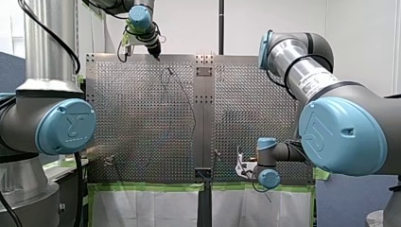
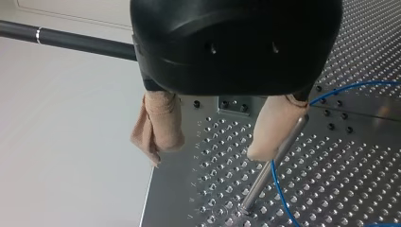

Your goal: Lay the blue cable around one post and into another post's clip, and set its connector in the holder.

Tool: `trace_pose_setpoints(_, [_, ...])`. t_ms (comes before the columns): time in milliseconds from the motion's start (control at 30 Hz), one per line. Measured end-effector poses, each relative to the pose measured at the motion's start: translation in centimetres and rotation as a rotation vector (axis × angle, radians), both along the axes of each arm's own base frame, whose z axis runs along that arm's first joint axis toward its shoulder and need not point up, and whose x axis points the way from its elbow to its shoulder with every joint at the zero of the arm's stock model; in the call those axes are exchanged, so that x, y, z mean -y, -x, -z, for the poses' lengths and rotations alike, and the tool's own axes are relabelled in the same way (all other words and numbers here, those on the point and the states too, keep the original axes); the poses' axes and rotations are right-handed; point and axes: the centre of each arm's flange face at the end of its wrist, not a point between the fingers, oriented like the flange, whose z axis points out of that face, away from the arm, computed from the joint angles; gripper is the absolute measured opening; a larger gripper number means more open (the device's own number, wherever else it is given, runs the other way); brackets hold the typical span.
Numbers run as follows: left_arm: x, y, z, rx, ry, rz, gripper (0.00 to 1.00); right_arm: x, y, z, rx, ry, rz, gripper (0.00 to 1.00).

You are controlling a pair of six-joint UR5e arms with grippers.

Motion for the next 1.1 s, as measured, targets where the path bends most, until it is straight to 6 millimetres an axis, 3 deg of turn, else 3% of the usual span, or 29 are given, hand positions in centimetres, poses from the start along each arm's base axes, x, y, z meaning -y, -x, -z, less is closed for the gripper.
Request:
trace_pose_setpoints(733, [-0.88, 0.23, -0.18, 0.007, -0.032, -0.096, 1.00, 0.02, 0.01, 0.00, 0.000, 0.001, 0.000, 0.00])
trace_pose_setpoints(1100, [-0.29, 0.24, -0.12, 0.006, -0.008, -0.048, 1.00, 0.03, -0.01, -0.02, 0.000, 0.003, 0.000, 0.00])
